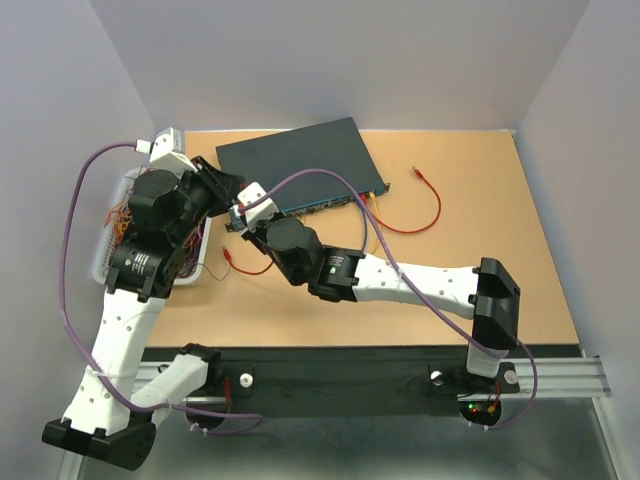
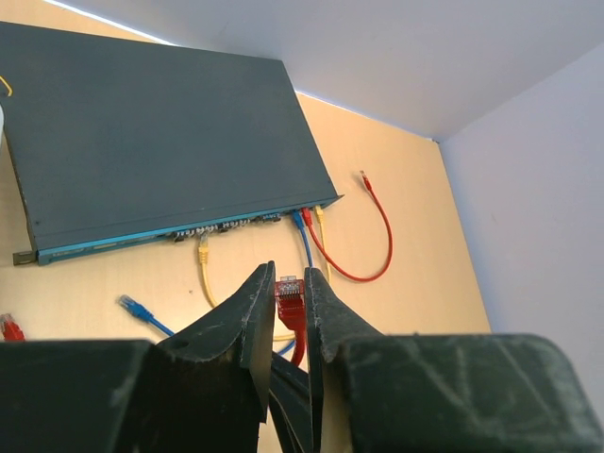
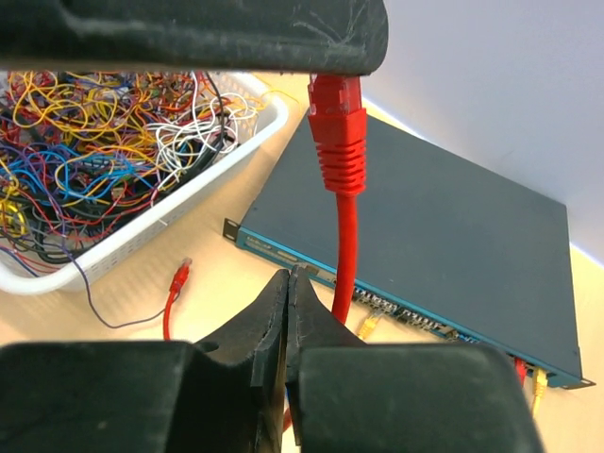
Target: Insert the plug into the switch port
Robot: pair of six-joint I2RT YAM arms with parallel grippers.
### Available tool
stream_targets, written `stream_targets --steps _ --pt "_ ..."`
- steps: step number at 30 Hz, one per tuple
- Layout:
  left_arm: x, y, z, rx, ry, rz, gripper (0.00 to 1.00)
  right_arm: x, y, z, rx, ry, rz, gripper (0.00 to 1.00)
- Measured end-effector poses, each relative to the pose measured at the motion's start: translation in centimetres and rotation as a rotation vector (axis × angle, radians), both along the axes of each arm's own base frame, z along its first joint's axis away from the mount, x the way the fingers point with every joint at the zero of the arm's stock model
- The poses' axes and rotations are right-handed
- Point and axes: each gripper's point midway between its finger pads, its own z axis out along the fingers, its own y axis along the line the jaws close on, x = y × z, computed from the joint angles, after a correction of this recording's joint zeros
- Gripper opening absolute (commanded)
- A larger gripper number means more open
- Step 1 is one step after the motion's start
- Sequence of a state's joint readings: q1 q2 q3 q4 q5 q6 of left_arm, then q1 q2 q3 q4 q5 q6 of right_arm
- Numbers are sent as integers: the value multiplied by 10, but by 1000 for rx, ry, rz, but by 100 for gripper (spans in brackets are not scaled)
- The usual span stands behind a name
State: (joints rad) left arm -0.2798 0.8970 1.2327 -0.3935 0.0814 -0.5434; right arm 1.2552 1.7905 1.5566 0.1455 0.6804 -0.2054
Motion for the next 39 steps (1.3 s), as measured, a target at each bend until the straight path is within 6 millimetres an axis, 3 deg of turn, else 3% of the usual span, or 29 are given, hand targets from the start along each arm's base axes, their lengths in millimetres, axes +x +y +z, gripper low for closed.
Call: stream_targets --steps 6,9,11,13,15,17,18,19,20,23,34,37,39 --pt "-3 -4 1 -6 -4 -24 0 2 1 5 32 -10 2 1" --pt "-4 -5 -3 -9 -6 -36 15 -3 -8 -3 27 0 16 1" --pt "-5 -7 -6 -13 -8 -45 18 -5 -15 -6 39 14 31 1" --pt "-6 -8 -8 -18 -13 -55 18 -10 -23 -9 60 40 62 1" --pt "-7 -10 -11 -22 -17 -65 8 -11 -40 -1 116 65 74 1" --pt "-7 -12 -11 -26 -18 -73 4 -10 -55 13 163 66 65 1" --pt "-7 -12 -12 -26 -17 -76 3 -9 -61 18 182 66 60 8" --pt "-7 -13 -12 -27 -17 -80 2 -8 -66 27 208 63 56 36" --pt "-7 -14 -12 -28 -16 -83 1 -8 -68 30 213 60 58 44" --pt "-5 -16 -14 -31 -9 -89 0 -14 -66 38 235 64 94 53" --pt "-3 -20 -13 -46 -6 -104 0 -9 -34 11 163 109 137 54" --pt "-4 -20 -13 -46 -9 -105 0 -4 -27 7 154 109 121 38" --pt "-4 -19 -12 -46 -11 -104 0 0 -23 7 153 108 112 21"
